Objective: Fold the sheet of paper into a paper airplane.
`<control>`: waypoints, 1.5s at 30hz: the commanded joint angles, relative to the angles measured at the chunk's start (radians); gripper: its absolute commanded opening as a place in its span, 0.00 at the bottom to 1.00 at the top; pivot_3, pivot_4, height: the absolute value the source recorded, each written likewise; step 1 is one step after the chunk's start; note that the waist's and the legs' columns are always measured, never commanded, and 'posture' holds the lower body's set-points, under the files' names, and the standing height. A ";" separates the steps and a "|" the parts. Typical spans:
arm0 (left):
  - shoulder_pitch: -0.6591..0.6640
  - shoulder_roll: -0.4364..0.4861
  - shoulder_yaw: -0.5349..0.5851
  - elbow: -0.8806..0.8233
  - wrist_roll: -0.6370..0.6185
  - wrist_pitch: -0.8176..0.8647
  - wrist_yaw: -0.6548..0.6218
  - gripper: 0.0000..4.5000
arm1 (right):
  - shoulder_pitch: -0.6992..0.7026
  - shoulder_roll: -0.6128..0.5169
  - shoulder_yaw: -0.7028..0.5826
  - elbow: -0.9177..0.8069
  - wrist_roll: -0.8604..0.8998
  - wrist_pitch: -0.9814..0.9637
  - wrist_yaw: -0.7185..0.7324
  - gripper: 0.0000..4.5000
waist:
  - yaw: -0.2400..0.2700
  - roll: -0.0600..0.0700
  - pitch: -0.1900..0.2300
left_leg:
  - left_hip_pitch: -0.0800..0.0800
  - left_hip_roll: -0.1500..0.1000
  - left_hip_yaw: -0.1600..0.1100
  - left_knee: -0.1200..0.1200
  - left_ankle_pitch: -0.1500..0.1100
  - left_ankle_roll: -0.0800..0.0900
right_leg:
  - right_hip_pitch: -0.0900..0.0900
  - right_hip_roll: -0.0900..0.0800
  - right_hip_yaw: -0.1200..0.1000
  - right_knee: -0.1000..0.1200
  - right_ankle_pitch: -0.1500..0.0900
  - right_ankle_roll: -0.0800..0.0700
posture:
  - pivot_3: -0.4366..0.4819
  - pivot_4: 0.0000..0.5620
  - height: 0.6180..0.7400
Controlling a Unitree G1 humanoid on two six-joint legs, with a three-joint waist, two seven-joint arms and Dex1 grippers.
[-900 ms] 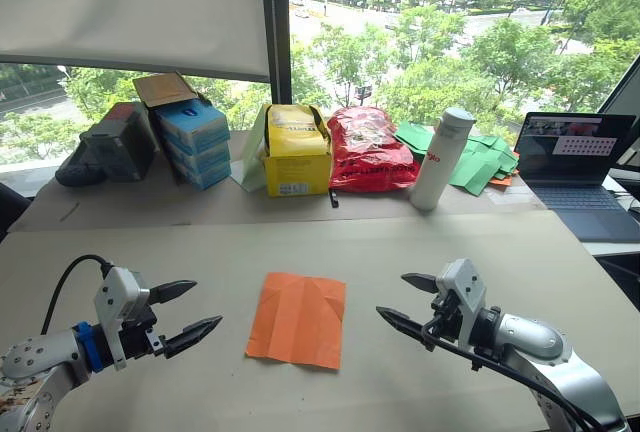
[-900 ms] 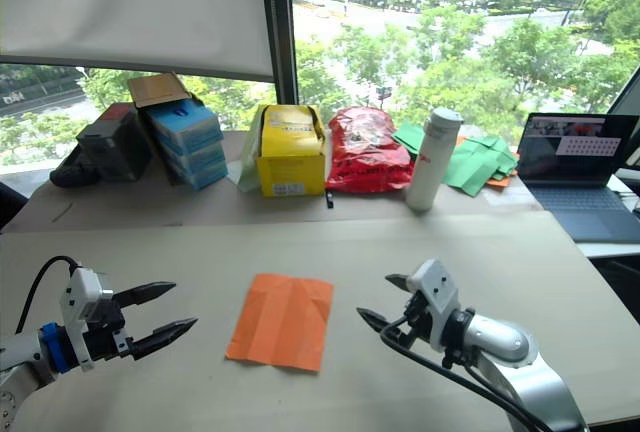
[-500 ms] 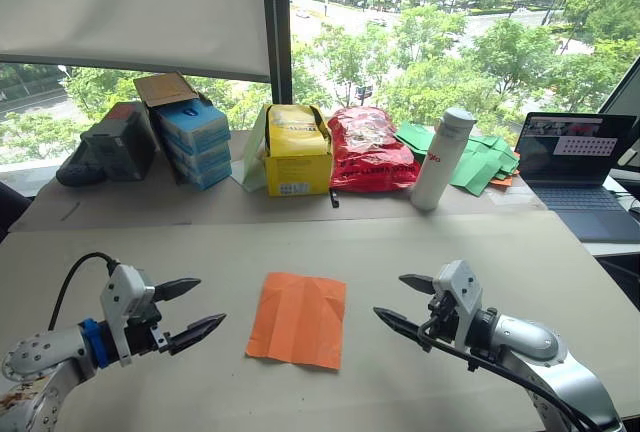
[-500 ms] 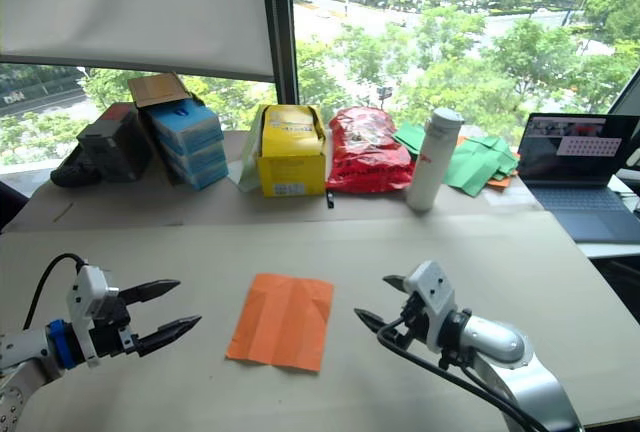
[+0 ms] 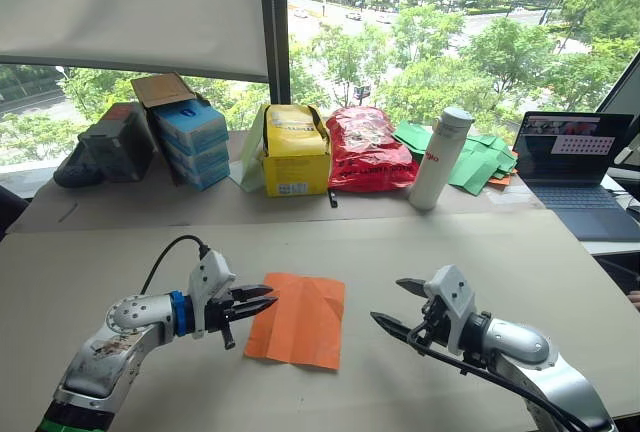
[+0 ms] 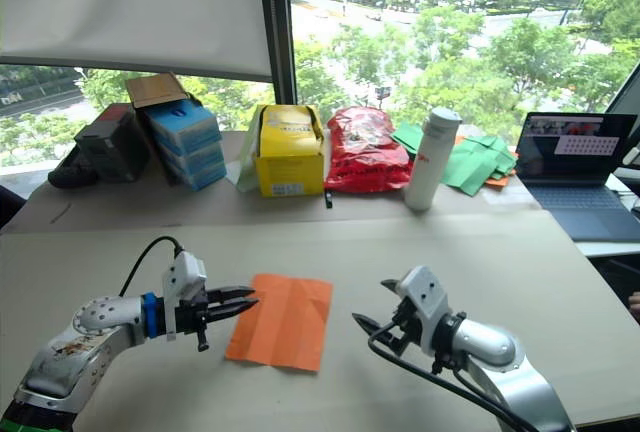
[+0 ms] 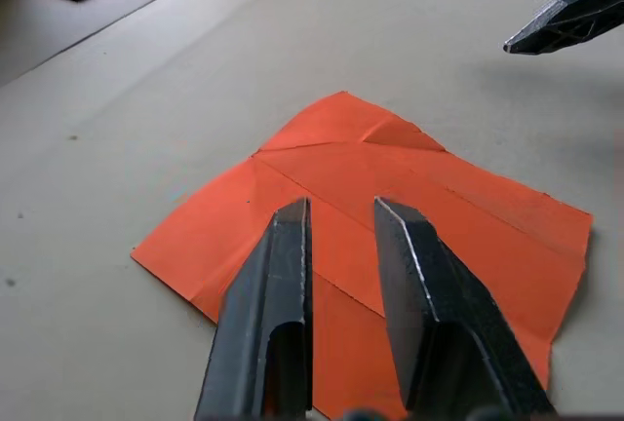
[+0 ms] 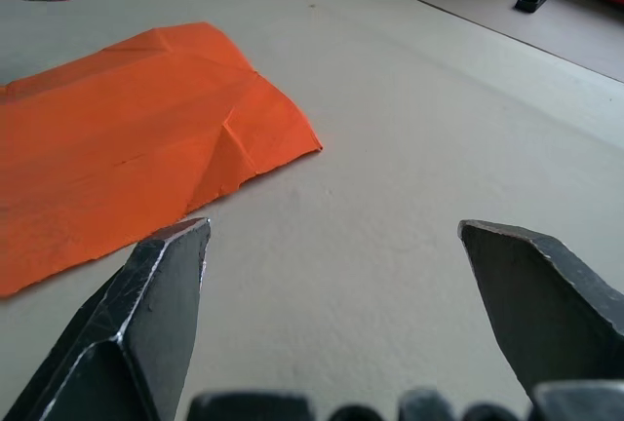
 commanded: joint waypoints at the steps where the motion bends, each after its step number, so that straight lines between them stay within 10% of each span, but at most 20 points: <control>1: -0.030 0.013 -0.062 0.057 0.096 -0.046 -0.005 0.00 | -0.002 0.003 0.011 -0.054 -0.008 -0.010 -0.013 1.00 | 0.000 0.000 0.000 | 0.000 0.000 0.000 0.000 0.000 0.000 | 0.000 0.000 0.000 0.000 0.000 0.000 | 0.48 0.27 1.00; 14: -0.038 0.042 -0.174 0.155 0.245 -0.128 -0.038 0.00 | -0.024 -0.083 0.122 -0.133 -0.049 0.141 -0.005 1.00 | 0.002 0.002 -0.002 | 0.002 0.000 0.000 0.000 -0.001 0.002 | 0.001 -0.002 0.000 0.000 0.000 0.000 | 0.48 0.27 1.00; 28: -0.041 0.026 -0.189 0.155 0.249 -0.121 -0.047 0.00 | -0.011 -0.106 0.264 -0.227 0.018 0.193 0.105 0.00 | 0.004 0.002 -0.004 | 0.003 0.000 -0.001 0.001 -0.002 0.003 | 0.002 -0.002 0.000 0.000 -0.001 0.001 | 0.48 0.27 1.00; 45: -0.132 0.015 -0.234 0.183 0.267 -0.092 -0.111 0.00 | 0.038 0.044 0.479 -0.217 -0.135 0.235 -0.123 0.00 | 0.008 0.000 -0.006 | 0.002 0.000 -0.001 0.003 -0.002 0.004 | 0.003 -0.003 -0.002 0.001 -0.001 0.002 | 0.48 0.27 1.00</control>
